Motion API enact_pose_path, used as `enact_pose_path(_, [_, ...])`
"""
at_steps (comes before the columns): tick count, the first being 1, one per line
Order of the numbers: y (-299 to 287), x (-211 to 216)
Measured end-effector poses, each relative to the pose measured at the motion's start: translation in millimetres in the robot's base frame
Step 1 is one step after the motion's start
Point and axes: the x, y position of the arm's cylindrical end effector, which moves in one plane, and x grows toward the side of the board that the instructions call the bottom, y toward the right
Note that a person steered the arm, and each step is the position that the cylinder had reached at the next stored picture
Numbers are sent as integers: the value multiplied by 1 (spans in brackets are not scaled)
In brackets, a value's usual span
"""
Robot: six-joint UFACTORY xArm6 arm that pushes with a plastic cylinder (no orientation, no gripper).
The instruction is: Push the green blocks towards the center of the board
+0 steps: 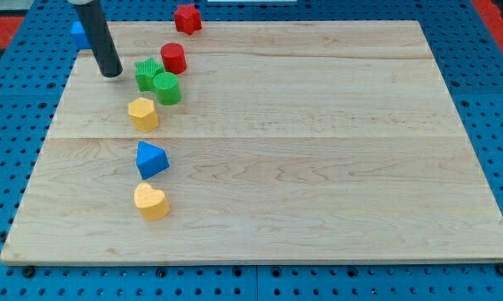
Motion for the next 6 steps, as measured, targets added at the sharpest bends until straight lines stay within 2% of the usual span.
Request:
enact_pose_path(2, [122,52])
enact_pose_path(3, [167,64])
enact_pose_path(4, [124,46])
enact_pose_path(6, [105,117])
